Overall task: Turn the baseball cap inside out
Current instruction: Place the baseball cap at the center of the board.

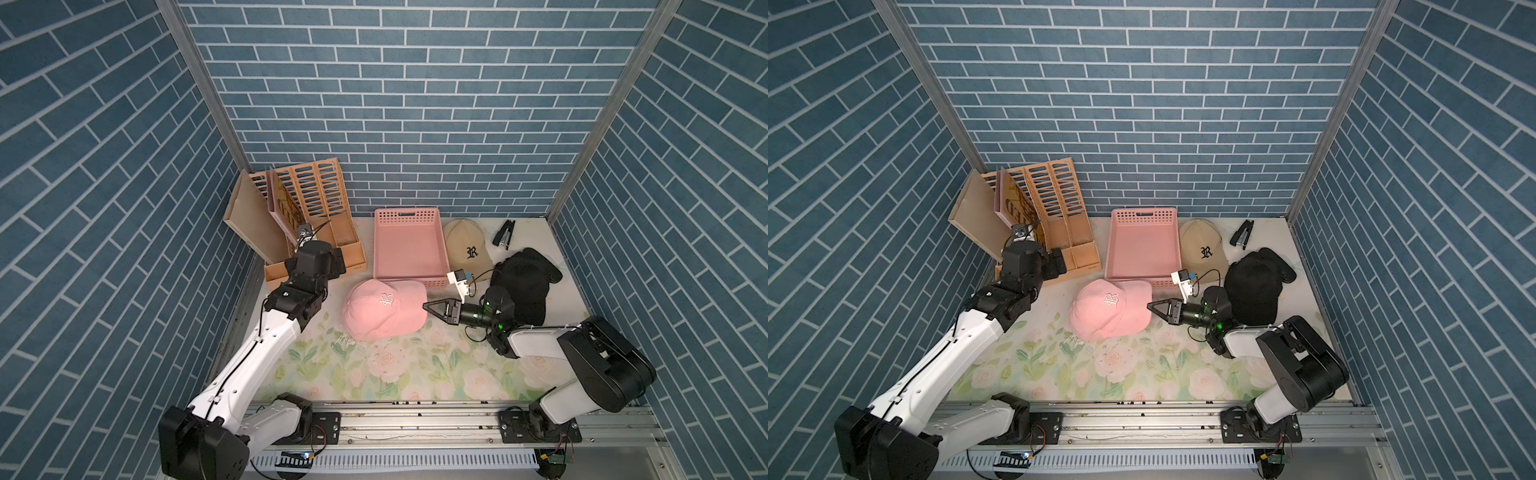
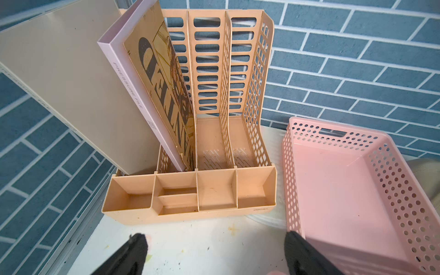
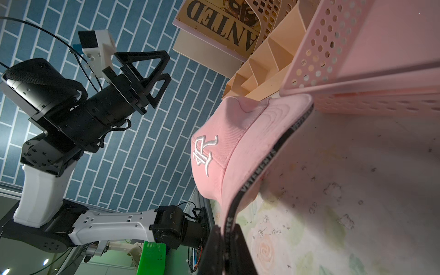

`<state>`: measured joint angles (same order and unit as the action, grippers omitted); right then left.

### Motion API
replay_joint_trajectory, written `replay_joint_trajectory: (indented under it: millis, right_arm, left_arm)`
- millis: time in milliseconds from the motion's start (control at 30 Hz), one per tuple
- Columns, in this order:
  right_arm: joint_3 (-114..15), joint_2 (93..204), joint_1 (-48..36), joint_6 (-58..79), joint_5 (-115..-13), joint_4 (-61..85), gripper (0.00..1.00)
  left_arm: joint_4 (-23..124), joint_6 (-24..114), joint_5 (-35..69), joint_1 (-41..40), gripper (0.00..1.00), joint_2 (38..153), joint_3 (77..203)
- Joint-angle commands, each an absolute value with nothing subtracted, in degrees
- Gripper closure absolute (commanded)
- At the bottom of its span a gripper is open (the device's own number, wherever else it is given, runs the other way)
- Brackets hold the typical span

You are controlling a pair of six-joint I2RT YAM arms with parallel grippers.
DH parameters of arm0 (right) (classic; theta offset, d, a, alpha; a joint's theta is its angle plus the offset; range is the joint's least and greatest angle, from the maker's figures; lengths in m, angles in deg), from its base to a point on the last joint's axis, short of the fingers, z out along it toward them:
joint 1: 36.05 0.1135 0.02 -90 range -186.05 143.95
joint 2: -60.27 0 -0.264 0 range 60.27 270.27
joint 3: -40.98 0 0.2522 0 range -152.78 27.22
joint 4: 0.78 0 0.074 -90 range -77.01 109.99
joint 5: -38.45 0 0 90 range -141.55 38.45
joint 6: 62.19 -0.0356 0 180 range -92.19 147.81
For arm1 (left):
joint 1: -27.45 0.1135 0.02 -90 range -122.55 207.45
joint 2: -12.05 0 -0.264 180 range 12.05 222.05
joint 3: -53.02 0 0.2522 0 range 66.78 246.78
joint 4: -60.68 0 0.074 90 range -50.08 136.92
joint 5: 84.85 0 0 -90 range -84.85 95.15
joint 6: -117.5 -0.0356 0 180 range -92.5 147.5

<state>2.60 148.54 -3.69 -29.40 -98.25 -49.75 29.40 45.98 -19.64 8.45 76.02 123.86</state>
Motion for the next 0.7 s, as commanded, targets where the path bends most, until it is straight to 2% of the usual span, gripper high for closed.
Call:
replay_joint_trajectory:
  millis: [0,100,367,467,667]
  right_arm:
    - [3.69,149.72,-4.38,-30.90,-99.28,-56.86,1.00]
    - [4.43,150.31,-4.77,-30.95,-99.19,-58.22,0.99]
    - [4.94,156.70,-5.81,-27.21,-99.08,-55.49,0.54]
    - [3.73,156.63,-5.81,-21.13,-96.22,-44.67,0.44]
    - [-1.90,153.73,-5.87,-6.68,-87.41,-16.65,0.34]
  left_arm:
    - [28.53,45.26,-20.33,8.91,0.05,75.66,123.86]
    - [28.70,45.26,-20.17,8.91,0.05,75.74,123.83]
    - [29.08,45.09,-19.74,8.91,0.05,75.84,123.99]
    - [28.98,44.77,-20.07,9.00,0.05,75.40,124.05]
    - [29.03,44.29,-20.16,9.13,0.05,75.27,124.18]
